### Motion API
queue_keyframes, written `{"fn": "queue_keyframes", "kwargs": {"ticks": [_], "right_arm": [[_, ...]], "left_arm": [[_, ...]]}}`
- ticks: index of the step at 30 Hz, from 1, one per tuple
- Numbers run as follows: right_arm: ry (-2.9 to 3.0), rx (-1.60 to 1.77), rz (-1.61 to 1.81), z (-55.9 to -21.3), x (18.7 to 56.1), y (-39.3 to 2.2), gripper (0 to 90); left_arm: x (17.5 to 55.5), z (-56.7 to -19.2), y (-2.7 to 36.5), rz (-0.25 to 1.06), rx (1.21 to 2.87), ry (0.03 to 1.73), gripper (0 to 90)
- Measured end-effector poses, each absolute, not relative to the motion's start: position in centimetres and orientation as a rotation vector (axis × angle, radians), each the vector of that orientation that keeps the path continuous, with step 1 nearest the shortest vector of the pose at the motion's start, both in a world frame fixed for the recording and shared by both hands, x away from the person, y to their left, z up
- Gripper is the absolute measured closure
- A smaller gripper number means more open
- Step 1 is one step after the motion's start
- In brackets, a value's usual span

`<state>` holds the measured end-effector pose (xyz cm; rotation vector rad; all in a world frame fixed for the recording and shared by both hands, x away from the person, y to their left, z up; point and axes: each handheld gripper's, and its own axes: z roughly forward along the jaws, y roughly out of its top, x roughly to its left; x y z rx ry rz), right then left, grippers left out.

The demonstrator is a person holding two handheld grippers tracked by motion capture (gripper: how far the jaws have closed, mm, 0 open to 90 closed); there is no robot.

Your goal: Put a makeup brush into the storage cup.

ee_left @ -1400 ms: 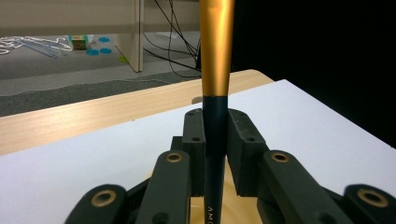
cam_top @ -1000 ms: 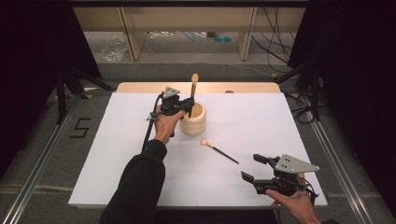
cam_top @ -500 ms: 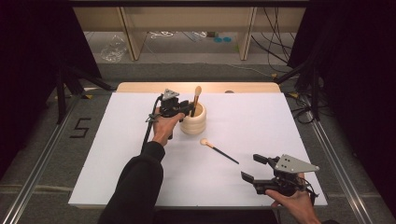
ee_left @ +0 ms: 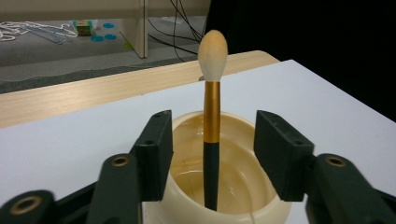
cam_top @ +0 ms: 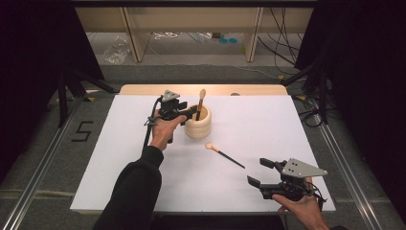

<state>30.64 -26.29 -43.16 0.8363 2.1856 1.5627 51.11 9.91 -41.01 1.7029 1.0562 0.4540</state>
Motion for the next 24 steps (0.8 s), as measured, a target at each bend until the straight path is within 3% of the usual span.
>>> {"fn": "queue_keyframes", "kwargs": {"ticks": [16,24], "right_arm": [[2.178,0.828,1.561,-43.2,30.7,-26.3,23.2],[2.185,0.834,1.559,-43.2,30.7,-26.3,23.2]], "left_arm": [[48.2,-39.3,11.0,0.439,1.713,1.042,21.0],[46.3,-39.3,11.0,0.439,1.743,1.003,18.8]]}}
